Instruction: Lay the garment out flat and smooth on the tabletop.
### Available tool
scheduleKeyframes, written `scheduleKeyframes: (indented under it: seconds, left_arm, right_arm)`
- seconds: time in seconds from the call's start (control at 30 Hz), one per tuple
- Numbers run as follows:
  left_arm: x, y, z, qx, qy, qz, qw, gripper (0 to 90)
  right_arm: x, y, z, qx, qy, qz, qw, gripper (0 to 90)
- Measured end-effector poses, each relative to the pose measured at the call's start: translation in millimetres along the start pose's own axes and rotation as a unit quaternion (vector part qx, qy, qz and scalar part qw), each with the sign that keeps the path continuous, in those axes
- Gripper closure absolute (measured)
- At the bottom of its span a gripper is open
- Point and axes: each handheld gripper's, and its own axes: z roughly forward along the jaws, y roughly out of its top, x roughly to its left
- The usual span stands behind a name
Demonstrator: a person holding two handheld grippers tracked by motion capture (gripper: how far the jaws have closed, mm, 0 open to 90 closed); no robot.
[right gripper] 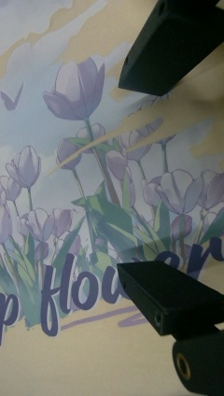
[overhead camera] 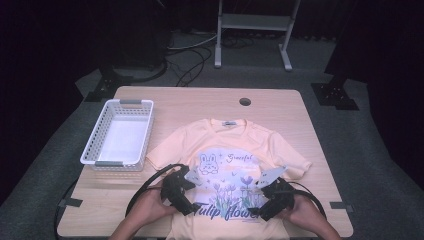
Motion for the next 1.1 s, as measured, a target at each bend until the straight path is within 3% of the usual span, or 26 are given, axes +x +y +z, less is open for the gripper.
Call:
scheduleKeyframes:
  seconds: [0.2,0.6,0.83,1.1]
  left_arm:
    - [9.1,1.0,1.6,-0.006,0.005,0.001,1.0,20.2]
    - [42.8,9.3,6.0,-0.011,0.009,-0.001,0.9999,20.1]
    - [66.6,16.6,9.6,-0.012,0.016,-0.014,0.9997,20.1]
    - [81.1,22.5,13.0,-0.015,0.022,-0.024,0.9994,19.8]
  right_arm:
    - [-6.5,0.4,1.4,-0.006,-0.001,-0.001,1.0,9.8]
    - [-32.3,9.3,6.8,-0.005,-0.001,-0.001,1.0,9.8]
    - [-53.2,14.2,11.8,-0.021,-0.007,0.016,0.9996,9.8]
    - [-71.5,20.3,15.5,-0.019,-0.009,0.015,0.9997,9.8]
